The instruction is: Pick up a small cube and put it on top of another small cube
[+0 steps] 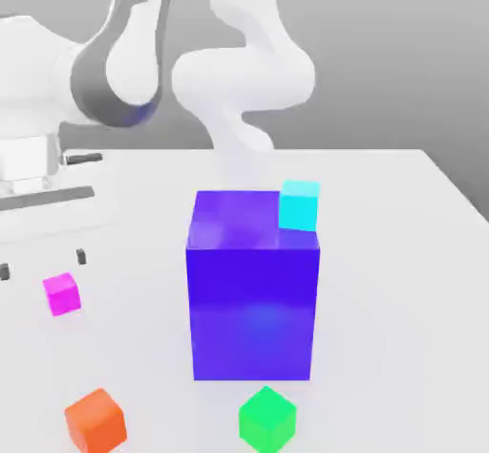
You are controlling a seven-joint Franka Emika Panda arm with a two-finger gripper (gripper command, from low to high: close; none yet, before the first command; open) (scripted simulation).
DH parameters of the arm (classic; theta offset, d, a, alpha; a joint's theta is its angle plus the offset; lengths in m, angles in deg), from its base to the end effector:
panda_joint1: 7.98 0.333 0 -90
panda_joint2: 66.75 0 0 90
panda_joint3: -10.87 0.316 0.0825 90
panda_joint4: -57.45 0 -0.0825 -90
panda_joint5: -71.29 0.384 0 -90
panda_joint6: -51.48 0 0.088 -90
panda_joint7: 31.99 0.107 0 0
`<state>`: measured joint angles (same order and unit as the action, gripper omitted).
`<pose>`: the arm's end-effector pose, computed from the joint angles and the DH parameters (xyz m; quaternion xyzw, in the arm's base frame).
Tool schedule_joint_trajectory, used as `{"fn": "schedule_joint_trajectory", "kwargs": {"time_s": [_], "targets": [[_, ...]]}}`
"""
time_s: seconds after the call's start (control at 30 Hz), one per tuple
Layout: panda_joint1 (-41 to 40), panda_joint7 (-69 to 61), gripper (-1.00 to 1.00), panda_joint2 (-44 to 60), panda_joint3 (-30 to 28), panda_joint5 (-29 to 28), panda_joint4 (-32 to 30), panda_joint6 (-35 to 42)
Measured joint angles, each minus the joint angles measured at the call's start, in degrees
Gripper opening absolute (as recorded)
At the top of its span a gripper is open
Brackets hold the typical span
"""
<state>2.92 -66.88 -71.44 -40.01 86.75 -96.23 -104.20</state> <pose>0.3204 -0.2741 0.2582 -0.9813 0.1643 -0.0869 0.0494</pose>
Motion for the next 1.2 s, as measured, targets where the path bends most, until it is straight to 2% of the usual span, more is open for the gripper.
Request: {"fn": "schedule_joint_trajectory", "kwargs": {"time_s": [0.13, 0.27, 0.33, 0.5, 0.77, 0.8, 1.0, 1.07, 1.2], "targets": [[-4.0, -10.6, 0.00, 5.3, -1.9, 2.8, -2.6, -2.8], [-7.7, -18.3, 0.00, 9.4, -3.0, 1.6, -5.5, -6.1], [-9.7, -21.5, 0.00, 11.4, -1.6, 3.4, -5.6, -7.3], [-16.9, -30.0, 0.00, 16.4, 7.6, 13.9, -3.8, -9.5], [-31.1, -43.8, 0.00, 24.5, 25.6, 31.9, -0.5, -13.5], [-32.8, -45.0, -1.00, 25.4, 27.6, 33.5, -0.2, -14.0], [-33.5, -45.9, -1.00, 25.8, 28.5, 34.6, 0.0, -14.1], [-32.0, -44.1, -1.00, 24.7, 26.5, 32.3, -0.4, -13.6], [-25.1, -37.7, -1.00, 20.9, 18.0, 24.0, -2.0, -11.7]]}}
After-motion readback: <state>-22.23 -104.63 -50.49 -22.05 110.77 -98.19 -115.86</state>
